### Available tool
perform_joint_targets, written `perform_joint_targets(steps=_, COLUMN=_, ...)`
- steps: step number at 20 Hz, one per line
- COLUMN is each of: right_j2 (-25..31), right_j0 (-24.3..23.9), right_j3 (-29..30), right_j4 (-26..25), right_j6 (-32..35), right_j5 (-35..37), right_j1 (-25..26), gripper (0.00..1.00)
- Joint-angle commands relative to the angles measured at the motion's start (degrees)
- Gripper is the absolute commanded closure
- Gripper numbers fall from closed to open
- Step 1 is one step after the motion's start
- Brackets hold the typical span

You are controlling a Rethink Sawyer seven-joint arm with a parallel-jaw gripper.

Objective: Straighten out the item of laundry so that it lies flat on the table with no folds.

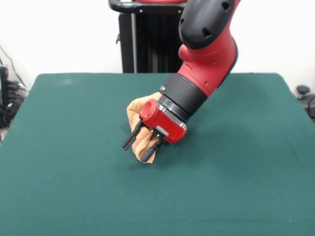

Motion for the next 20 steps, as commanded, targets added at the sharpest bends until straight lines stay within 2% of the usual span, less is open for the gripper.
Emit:
perform_joint_targets(steps=1, right_j2=16.12, right_j0=-0.81, right_j3=-2.95, right_j4=-1.81, right_j6=-4.31, right_j5=5.35, right_j1=0.95, gripper=0.00)
perform_joint_targets(steps=16, right_j2=22.43, right_j0=-5.14, right_j3=-1.12, right_j4=-11.22, right_j6=-6.04, right_j5=4.26, right_j1=-3.19, gripper=0.00)
perform_joint_targets(steps=20, right_j2=20.55, right_j0=-4.21, right_j3=-0.35, right_j4=-11.84, right_j6=-2.47, right_j5=3.22, right_j1=-2.92, gripper=0.00)
